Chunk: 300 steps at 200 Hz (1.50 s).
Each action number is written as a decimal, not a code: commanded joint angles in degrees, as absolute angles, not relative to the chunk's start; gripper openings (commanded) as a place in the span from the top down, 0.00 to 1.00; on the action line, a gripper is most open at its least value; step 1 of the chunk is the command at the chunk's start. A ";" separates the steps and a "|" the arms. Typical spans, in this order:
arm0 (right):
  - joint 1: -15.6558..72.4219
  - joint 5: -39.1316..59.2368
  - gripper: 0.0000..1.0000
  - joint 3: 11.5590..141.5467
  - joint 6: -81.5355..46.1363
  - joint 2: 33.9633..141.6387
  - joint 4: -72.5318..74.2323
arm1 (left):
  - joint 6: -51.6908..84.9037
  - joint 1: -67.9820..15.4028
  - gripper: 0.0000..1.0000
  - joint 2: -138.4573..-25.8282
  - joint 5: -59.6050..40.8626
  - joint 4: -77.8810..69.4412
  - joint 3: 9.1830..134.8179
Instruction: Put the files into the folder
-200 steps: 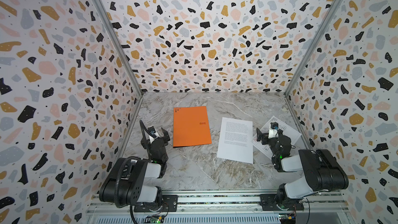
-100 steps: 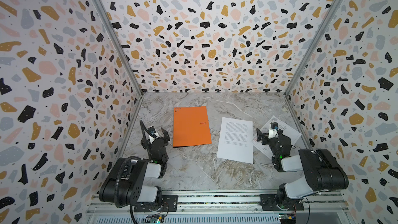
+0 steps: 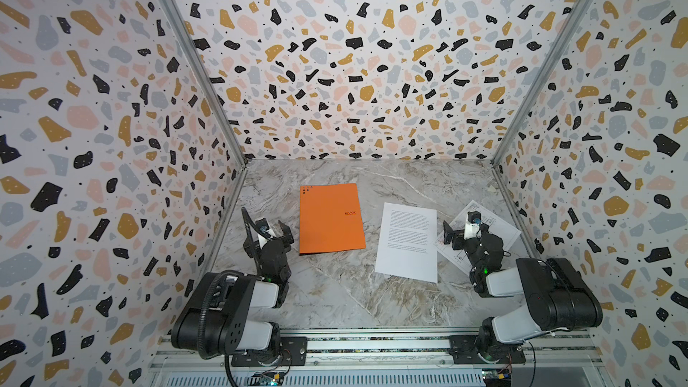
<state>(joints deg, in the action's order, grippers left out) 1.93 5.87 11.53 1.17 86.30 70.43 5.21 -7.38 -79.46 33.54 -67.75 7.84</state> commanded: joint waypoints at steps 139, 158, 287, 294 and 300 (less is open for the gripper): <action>5.15 24.79 0.13 37.89 -30.41 87.04 25.13 | 34.56 -7.73 0.00 -62.92 20.65 -7.94 26.24; 7.62 25.72 0.16 37.72 -31.33 86.95 24.77 | 33.96 -7.78 0.00 -65.45 17.70 -7.53 26.46; 26.94 26.19 0.26 47.37 -40.28 97.43 26.30 | 32.88 -7.82 0.00 -68.63 7.46 -13.88 23.10; 27.51 26.19 0.26 48.03 -40.63 97.99 26.00 | 32.77 -7.81 0.00 -69.26 6.90 -13.97 23.39; 27.87 26.27 0.26 48.44 -40.90 98.44 25.84 | 32.47 -7.78 0.00 -69.95 6.50 -14.02 23.82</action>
